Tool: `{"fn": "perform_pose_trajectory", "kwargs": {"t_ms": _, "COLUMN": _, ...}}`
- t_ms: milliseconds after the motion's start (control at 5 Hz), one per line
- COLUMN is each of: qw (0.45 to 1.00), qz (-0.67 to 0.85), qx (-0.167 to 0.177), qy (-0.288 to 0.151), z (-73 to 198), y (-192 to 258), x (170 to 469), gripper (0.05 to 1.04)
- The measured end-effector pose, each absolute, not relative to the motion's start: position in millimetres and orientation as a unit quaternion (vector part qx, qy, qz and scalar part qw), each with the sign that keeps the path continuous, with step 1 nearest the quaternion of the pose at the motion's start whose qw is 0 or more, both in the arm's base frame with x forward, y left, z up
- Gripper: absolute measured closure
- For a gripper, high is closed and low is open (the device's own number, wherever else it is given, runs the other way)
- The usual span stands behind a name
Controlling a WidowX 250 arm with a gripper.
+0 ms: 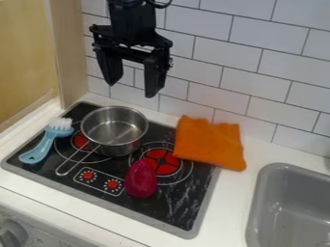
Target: Picked up the silver pot and place it on the lower right side of the stove.
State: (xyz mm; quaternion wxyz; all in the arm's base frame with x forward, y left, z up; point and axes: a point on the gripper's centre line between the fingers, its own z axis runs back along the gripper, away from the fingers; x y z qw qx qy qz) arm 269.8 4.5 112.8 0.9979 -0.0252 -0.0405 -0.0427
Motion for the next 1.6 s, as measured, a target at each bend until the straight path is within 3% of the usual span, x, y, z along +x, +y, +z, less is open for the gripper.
{"fn": "perform_pose_trajectory", "kwargs": {"t_ms": 200, "qw": 0.999, "qz": -0.041, "qx": -0.030, "qy": -0.006, "z": 95, "y": 3, "x": 256, "gripper": 0.085}}
{"fn": "perform_pose_trajectory", "kwargs": {"t_ms": 400, "qw": 0.998, "qz": -0.049, "qx": -0.033, "qy": -0.010, "z": 86, "y": 0, "x": 261, "gripper": 0.085}}
{"fn": "perform_pose_trajectory", "kwargs": {"t_ms": 1000, "qw": 0.996, "qz": -0.073, "qx": 0.052, "qy": -0.003, "z": 48, "y": 5, "x": 280, "gripper": 0.085}}
{"fn": "perform_pose_trajectory", "kwargs": {"t_ms": 1200, "qw": 0.995, "qz": -0.073, "qx": 0.065, "qy": 0.004, "z": 37, "y": 9, "x": 284, "gripper": 0.085}}
{"fn": "perform_pose_trajectory", "kwargs": {"t_ms": 1600, "qw": 0.996, "qz": -0.074, "qx": 0.050, "qy": 0.025, "z": 16, "y": 5, "x": 283, "gripper": 0.085}}
